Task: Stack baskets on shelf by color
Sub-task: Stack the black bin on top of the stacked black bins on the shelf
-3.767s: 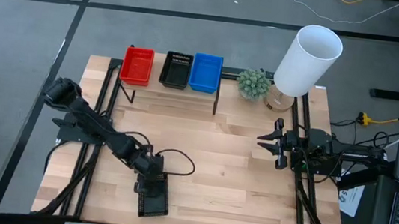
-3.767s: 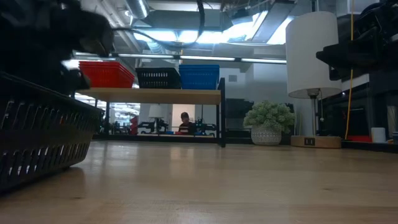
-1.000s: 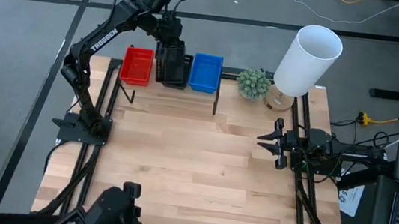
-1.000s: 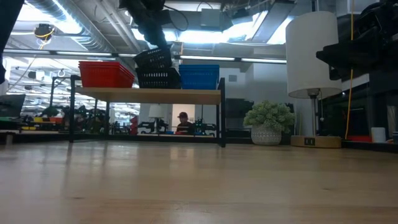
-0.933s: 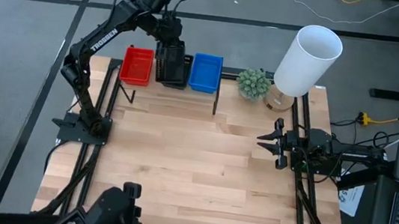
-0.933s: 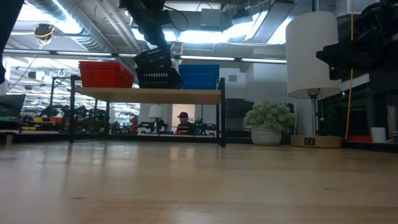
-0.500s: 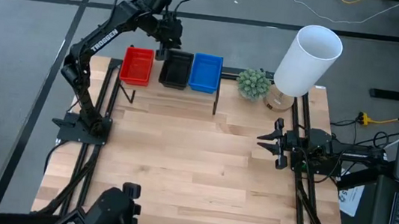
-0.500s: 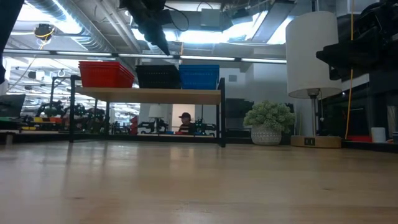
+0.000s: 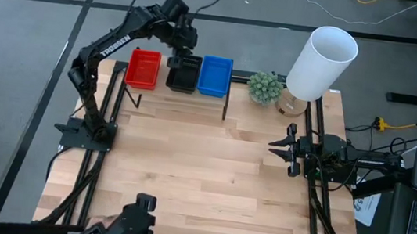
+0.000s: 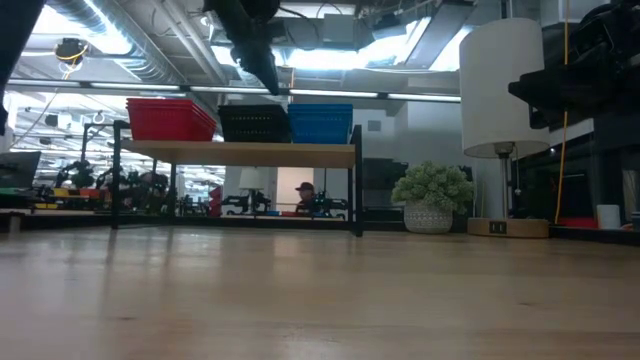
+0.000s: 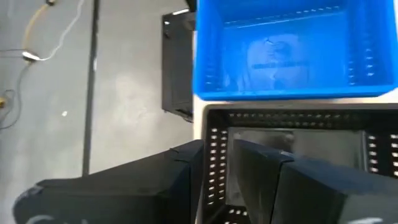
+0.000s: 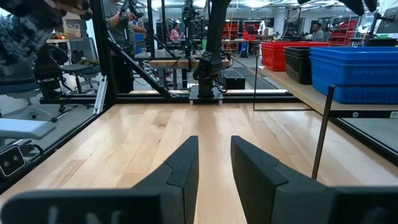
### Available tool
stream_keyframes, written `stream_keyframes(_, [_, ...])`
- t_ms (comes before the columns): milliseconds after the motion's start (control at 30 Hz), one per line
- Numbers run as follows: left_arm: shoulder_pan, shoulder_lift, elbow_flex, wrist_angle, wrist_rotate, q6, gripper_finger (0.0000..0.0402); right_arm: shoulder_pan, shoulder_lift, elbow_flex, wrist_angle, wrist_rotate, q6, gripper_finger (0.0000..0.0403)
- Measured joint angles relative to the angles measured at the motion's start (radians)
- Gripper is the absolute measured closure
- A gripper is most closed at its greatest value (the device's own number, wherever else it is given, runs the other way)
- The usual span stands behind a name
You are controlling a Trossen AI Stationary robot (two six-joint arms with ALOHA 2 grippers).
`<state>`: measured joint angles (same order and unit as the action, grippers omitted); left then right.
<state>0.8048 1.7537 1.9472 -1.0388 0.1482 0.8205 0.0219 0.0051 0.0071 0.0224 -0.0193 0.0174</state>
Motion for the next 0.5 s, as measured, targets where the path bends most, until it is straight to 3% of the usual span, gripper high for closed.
stream_keyframes(300, [0.027,0.094,-0.002,-0.112,-0.015,0.0,0.0322,0.0,0.0,0.0,0.0,0.0,0.0,0.0308])
stream_keyframes(500, [0.028,0.094,0.0,-0.211,-0.114,-0.001,0.0321,0.0,0.0,0.0,0.0,0.0,0.0,0.0308])
